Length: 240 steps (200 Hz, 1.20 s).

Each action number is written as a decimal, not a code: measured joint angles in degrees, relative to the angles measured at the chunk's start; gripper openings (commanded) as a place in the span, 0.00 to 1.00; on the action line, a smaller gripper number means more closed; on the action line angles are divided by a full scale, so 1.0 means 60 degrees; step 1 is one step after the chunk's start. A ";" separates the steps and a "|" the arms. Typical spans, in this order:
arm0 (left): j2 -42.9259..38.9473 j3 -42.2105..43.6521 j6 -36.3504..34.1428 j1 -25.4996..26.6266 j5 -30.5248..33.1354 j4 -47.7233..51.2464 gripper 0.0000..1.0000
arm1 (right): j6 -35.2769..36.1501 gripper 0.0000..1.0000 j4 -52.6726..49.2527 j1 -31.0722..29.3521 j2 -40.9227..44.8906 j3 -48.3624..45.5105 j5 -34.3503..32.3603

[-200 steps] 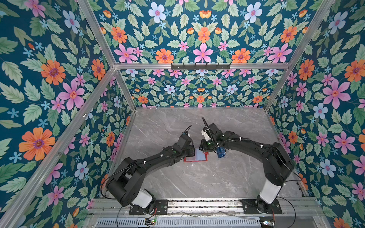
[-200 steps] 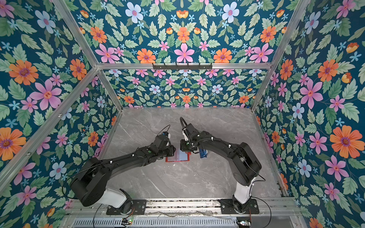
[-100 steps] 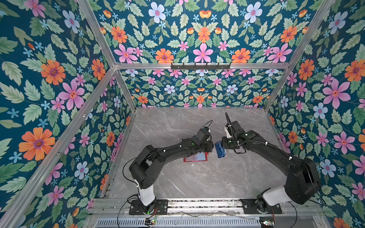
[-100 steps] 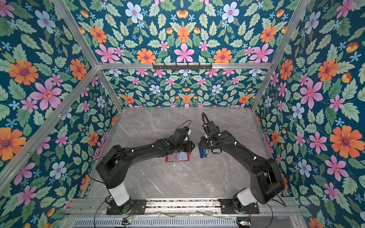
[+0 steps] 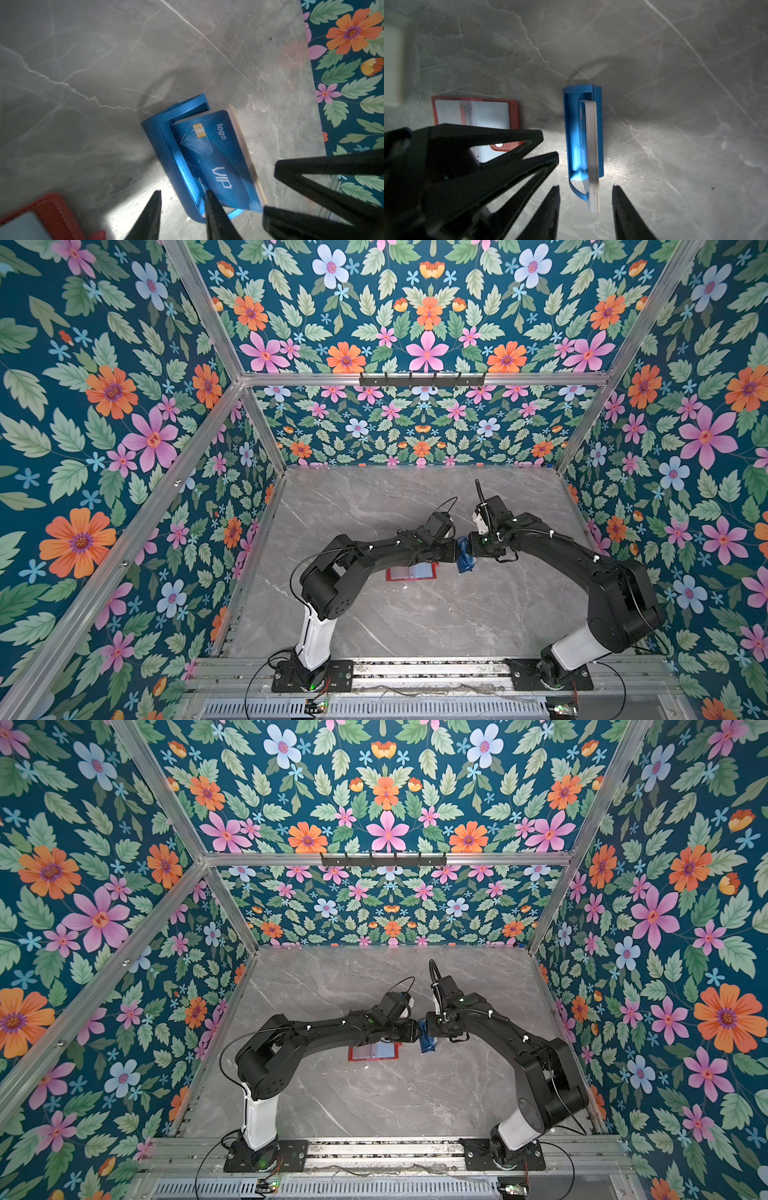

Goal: Put the credit cards into the card holder

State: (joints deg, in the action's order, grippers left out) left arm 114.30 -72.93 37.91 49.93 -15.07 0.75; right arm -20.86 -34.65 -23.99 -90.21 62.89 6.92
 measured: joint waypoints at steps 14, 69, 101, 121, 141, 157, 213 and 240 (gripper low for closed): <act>0.0124 -0.0007 0.0124 0.0000 -0.0113 -0.0106 0.37 | 0.0022 0.43 -0.0011 0.0000 -0.0149 0.0076 0.0004; 0.0448 -0.0084 0.0219 -0.0004 -0.0255 -0.0386 0.33 | 0.0157 0.40 -0.0036 0.0000 -0.0641 0.0331 -0.0007; 0.0543 -0.0102 0.0361 -0.0004 -0.0244 -0.0415 0.31 | 0.0251 0.38 0.0022 0.0004 -0.1013 0.0455 -0.0040; 0.0627 -0.0113 0.0368 -0.0004 -0.0237 -0.0419 0.30 | 0.0248 0.37 -0.0095 0.0004 -0.1191 0.0459 -0.0120; 0.0699 -0.0153 0.0372 -0.0011 -0.0240 -0.0452 0.30 | 0.0251 0.37 -0.0102 0.0004 -0.1319 0.0510 -0.0182; 0.0765 -0.0189 0.0401 -0.0011 -0.0240 -0.0484 0.29 | 0.0255 0.37 -0.0131 0.0004 -0.1410 0.0528 -0.0193; 0.0816 -0.0200 0.0404 -0.0011 -0.0208 -0.0594 0.24 | 0.0255 0.35 -0.0215 0.0004 -0.1566 0.0637 -0.0433; 0.0816 -0.0120 0.0433 -0.0011 -0.0197 -0.0699 0.24 | 0.0259 0.35 -0.0270 0.0000 -0.1657 0.0743 -0.0481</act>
State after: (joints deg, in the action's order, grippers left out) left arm 119.20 -73.65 40.51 49.87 -16.25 -3.44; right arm -19.31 -36.27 -23.99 -100.16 67.35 4.03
